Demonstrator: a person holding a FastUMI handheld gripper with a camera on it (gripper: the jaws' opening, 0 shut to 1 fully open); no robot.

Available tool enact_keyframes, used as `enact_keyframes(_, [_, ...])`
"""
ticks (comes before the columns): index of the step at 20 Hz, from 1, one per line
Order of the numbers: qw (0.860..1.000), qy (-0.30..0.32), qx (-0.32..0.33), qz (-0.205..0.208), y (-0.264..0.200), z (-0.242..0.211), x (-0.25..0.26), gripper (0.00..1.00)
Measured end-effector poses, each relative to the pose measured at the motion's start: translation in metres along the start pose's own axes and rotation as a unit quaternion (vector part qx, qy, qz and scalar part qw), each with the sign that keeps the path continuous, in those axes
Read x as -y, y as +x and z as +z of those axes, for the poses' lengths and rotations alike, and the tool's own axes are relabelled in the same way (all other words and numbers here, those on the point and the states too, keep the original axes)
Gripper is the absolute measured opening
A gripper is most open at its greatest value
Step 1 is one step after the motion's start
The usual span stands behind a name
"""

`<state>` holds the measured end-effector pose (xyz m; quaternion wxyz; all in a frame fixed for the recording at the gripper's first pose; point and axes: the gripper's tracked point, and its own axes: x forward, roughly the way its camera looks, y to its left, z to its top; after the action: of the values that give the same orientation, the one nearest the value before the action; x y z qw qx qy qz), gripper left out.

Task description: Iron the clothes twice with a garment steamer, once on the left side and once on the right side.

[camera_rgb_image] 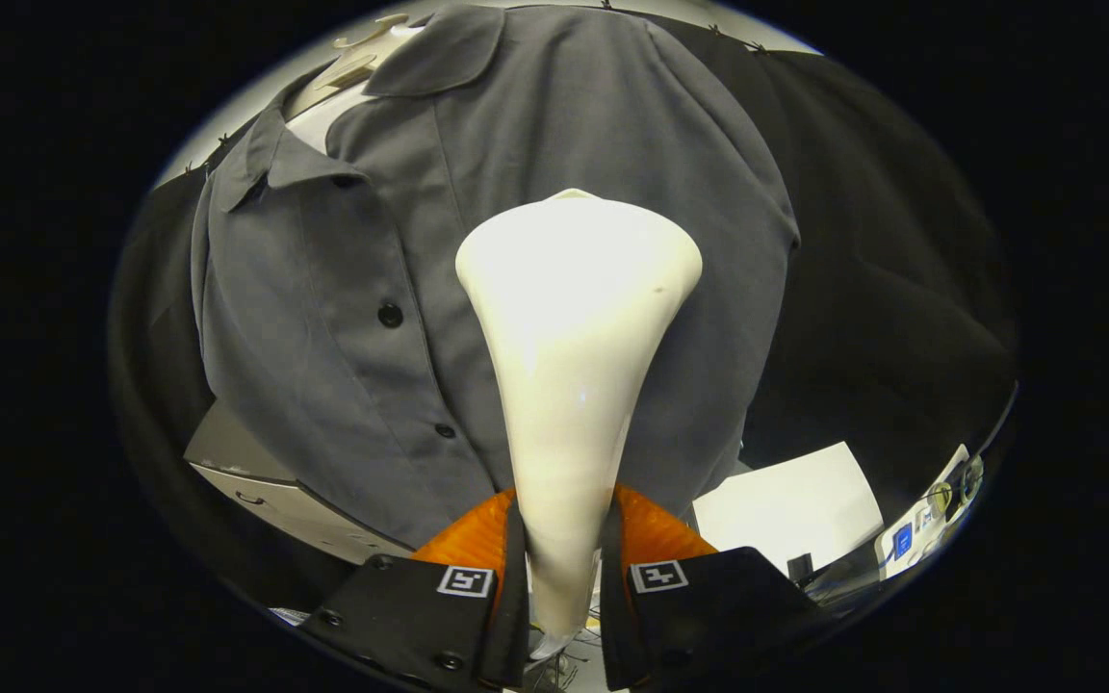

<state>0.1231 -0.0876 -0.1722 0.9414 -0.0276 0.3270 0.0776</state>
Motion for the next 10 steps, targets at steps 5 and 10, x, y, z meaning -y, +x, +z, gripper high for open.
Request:
enact_keyframes(5, [1.0,0.011,-0.024,-0.001,0.013,-0.025,0.007,0.38])
enact_keyframes(10, [0.998,0.021,-0.053,-0.002,0.03,-0.06,0.02,0.38])
